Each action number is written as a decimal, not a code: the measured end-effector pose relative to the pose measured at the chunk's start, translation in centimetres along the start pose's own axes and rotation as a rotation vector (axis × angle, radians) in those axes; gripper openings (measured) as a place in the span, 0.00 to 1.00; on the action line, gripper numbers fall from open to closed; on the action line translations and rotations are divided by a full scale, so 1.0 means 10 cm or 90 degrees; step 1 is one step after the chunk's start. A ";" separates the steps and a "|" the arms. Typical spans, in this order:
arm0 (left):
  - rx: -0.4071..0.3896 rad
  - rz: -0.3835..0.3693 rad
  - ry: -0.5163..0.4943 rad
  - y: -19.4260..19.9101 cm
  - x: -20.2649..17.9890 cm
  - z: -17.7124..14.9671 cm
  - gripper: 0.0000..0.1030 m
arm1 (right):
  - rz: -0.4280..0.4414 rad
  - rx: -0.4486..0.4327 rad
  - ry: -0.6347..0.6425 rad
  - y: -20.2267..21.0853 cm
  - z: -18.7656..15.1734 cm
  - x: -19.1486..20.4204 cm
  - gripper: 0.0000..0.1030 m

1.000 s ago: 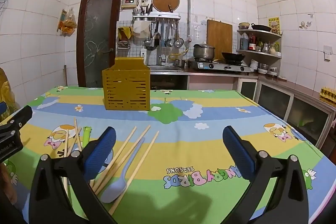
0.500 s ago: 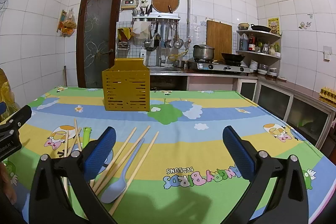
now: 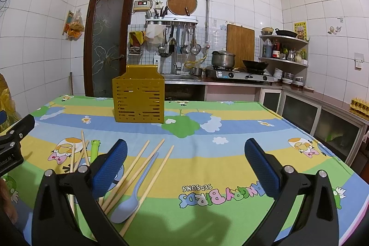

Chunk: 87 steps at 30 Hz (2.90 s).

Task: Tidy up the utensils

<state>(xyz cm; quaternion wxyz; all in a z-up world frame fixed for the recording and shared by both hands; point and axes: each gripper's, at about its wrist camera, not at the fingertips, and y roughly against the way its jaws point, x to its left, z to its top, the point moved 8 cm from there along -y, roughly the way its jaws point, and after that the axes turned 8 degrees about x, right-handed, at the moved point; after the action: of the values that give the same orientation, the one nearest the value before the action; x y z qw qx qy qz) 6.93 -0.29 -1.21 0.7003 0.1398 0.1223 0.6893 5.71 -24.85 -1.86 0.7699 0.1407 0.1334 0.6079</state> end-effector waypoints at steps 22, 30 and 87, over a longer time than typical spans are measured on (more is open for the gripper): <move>-0.002 -0.003 0.001 0.03 -0.02 0.02 0.95 | -0.002 -0.003 0.000 0.00 -0.01 0.01 0.97; -0.003 -0.003 0.001 0.03 -0.01 0.02 0.95 | -0.002 -0.003 0.000 0.00 -0.01 0.00 0.97; 0.373 -0.010 -0.040 -1.59 0.09 -0.22 0.95 | -0.024 0.330 -0.047 -1.34 -0.33 0.04 0.96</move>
<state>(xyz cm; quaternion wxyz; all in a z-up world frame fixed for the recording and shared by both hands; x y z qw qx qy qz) 20.93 0.54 -9.00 0.6389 0.3565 0.2955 0.6143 16.60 -27.26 -9.99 0.7237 0.3529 0.2590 0.5335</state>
